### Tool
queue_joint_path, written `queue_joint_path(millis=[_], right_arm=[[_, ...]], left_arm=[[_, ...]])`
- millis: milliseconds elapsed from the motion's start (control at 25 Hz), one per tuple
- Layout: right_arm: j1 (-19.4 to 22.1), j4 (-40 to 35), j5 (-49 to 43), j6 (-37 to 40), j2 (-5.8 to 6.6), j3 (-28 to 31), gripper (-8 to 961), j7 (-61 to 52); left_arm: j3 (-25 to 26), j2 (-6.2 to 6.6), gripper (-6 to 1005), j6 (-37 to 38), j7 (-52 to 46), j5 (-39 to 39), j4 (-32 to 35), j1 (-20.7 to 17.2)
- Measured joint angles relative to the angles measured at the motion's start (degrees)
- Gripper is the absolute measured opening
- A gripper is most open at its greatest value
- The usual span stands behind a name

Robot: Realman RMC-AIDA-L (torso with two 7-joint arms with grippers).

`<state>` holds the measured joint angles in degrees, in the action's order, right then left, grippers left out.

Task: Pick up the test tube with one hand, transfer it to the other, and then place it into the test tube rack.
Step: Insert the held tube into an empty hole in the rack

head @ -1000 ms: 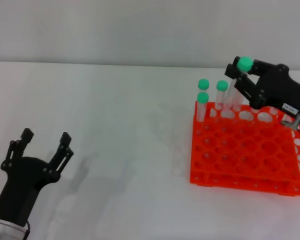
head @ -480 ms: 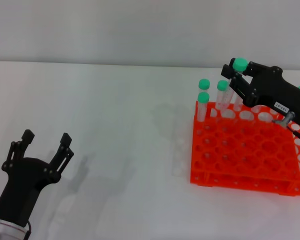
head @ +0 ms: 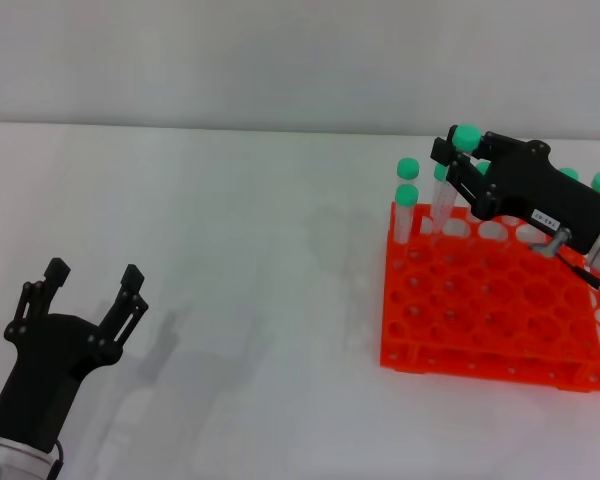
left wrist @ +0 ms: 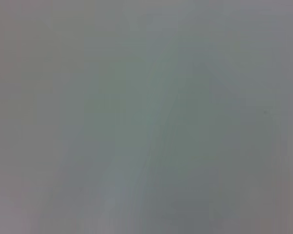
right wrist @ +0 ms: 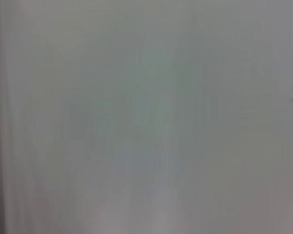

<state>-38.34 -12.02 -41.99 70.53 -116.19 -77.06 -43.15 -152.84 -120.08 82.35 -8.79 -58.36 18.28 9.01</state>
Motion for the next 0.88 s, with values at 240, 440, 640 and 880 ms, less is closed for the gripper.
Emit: queue_joint_path(millis=[240, 440, 640, 880], right_arm=[[-0.1, -0.1, 4.9, -3.1, 0.0, -4.8, 203, 1.6], [0.0, -0.1, 8.0, -4.3, 0.0, -7.5, 203, 2.3], [0.2, -0.1, 8.6, -4.8, 0.0, -8.4, 203, 2.8], [0.3, -0.1, 10.4, -5.4, 0.0, -10.8, 203, 2.8]], left_arm=[[0.0, 0.02, 893, 0.0, 0.0, 0.0, 0.0, 0.2], [0.0, 0.02, 893, -0.1, 0.0, 0.0, 0.0, 0.4], [0.0, 0.02, 893, -0.1, 0.0, 0.1, 0.0, 0.4], [0.0, 0.02, 893, -0.1, 0.0, 0.3, 0.0, 0.5]])
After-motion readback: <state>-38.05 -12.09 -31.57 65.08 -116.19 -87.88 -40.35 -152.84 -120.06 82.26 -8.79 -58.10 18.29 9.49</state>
